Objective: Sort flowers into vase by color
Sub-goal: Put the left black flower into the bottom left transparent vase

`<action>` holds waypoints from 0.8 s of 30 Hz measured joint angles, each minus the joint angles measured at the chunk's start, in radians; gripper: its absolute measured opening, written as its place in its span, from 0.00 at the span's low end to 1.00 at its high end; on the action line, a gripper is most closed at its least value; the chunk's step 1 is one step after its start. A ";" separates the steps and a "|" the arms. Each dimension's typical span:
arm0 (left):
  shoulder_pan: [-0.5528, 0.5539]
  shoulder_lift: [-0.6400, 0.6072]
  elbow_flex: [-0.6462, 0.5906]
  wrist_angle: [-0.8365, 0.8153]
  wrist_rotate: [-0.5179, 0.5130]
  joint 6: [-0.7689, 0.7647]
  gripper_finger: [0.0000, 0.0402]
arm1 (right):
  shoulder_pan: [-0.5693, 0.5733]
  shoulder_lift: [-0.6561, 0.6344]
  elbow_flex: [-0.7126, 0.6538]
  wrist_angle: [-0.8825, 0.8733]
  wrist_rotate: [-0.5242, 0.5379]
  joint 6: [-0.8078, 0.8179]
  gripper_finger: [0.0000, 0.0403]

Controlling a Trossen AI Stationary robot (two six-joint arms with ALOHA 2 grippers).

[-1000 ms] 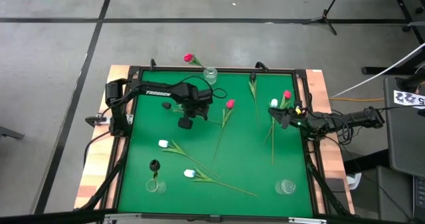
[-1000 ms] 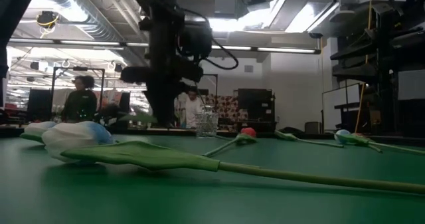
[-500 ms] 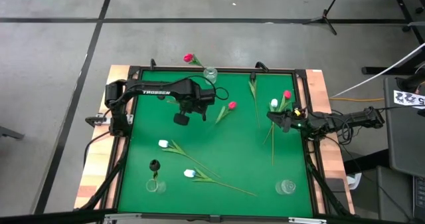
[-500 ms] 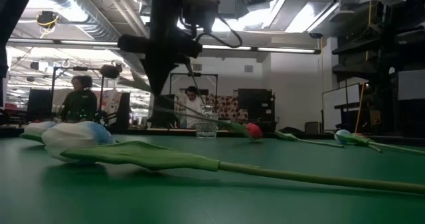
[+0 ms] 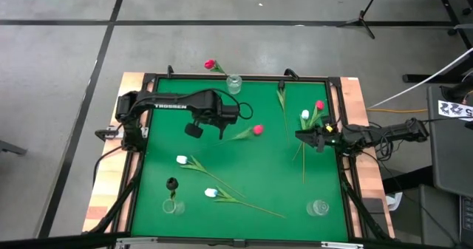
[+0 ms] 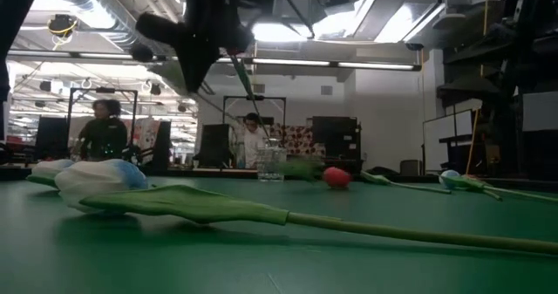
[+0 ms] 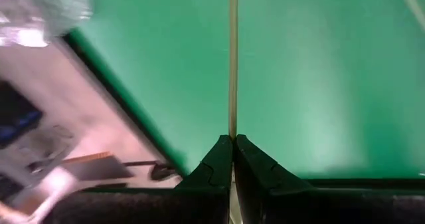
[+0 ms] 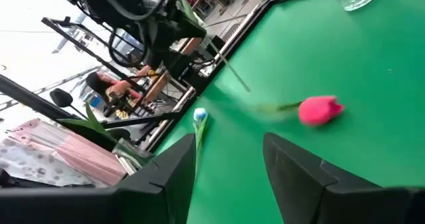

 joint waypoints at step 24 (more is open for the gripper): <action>-0.079 -0.001 0.115 0.339 -0.226 0.638 0.01 | -0.022 0.662 0.495 0.053 0.105 -0.357 0.44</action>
